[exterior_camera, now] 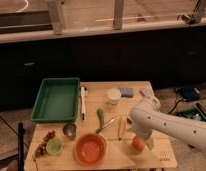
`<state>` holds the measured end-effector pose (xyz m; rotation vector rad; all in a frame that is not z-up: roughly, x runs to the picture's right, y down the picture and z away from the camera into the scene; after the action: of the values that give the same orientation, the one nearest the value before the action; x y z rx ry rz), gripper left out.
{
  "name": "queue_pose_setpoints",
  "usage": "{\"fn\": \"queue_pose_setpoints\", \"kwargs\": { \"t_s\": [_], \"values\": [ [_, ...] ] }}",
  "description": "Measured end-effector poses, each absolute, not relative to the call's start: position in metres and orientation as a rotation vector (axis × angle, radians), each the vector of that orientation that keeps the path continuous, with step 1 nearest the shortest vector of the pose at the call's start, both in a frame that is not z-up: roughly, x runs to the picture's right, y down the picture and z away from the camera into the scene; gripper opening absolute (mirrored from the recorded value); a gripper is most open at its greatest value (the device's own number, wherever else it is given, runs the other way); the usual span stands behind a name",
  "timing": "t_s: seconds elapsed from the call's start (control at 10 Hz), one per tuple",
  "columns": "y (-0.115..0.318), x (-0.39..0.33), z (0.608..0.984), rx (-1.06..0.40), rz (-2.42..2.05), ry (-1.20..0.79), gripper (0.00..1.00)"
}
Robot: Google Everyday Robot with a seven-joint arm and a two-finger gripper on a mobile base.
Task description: Place apple in paper cup
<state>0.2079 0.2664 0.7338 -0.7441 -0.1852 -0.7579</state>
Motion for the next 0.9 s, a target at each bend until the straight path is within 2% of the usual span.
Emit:
{"fn": "queue_pose_setpoints", "kwargs": {
  "t_s": [0.9],
  "values": [
    [0.294, 0.204, 0.716, -0.68, -0.758, -0.221, 0.8]
  ]
}}
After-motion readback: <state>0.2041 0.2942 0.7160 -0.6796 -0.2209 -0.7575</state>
